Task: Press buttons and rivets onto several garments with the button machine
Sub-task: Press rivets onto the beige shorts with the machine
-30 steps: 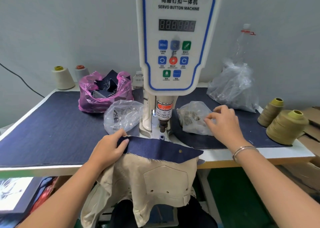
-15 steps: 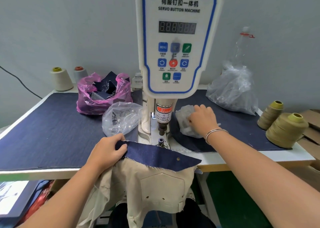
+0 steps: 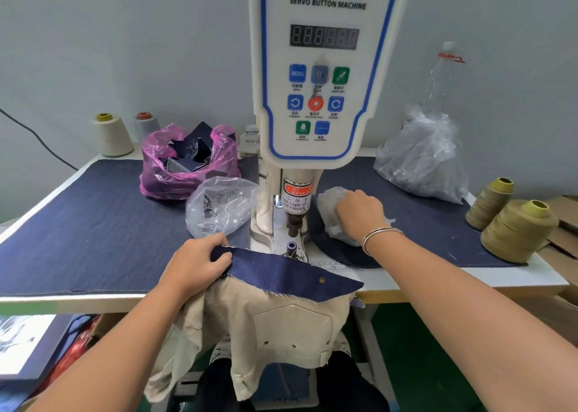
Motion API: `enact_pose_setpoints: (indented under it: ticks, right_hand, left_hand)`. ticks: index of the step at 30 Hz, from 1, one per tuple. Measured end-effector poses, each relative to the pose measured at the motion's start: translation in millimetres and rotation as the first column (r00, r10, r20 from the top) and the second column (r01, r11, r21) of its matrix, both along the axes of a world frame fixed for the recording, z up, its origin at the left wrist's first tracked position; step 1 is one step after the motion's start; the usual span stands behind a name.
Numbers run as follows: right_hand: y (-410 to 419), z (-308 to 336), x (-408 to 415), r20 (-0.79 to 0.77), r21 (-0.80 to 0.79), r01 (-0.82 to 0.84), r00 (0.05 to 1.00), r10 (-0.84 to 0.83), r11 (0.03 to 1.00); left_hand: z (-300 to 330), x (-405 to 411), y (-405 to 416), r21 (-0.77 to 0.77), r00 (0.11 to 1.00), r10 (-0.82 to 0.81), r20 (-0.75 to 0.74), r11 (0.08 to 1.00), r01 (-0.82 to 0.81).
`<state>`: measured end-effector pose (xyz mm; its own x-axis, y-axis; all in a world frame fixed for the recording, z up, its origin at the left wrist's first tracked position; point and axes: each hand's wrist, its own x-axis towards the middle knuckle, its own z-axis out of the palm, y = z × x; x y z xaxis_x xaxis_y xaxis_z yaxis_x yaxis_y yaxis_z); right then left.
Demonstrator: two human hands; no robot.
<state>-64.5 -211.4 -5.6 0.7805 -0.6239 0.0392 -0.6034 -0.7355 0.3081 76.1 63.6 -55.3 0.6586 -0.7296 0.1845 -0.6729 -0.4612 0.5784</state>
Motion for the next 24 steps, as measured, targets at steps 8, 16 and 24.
enact_pose_setpoints:
  ticks: [8, 16, 24]
  right_hand:
    - [-5.7, -2.1, -11.9, 0.191, 0.02, -0.014, 0.981, 0.01, 1.0]
    - [-7.1, 7.3, -20.3, 0.325, 0.091, -0.009, 0.945, -0.021, 0.996]
    - [49.8, 14.4, -60.4, 0.879, 0.136, -0.218, 0.477, -0.016, 0.966]
  left_hand:
    - [1.8, 0.0, -1.0, 0.013, 1.0, -0.008, 0.0, 1.0, 0.008]
    - [2.0, 0.1, -1.5, 0.009, 1.0, -0.012, 0.003, 1.0, 0.012]
    - [1.1, 0.8, -1.6, 0.007, 1.0, -0.007, 0.004, 1.0, 0.007]
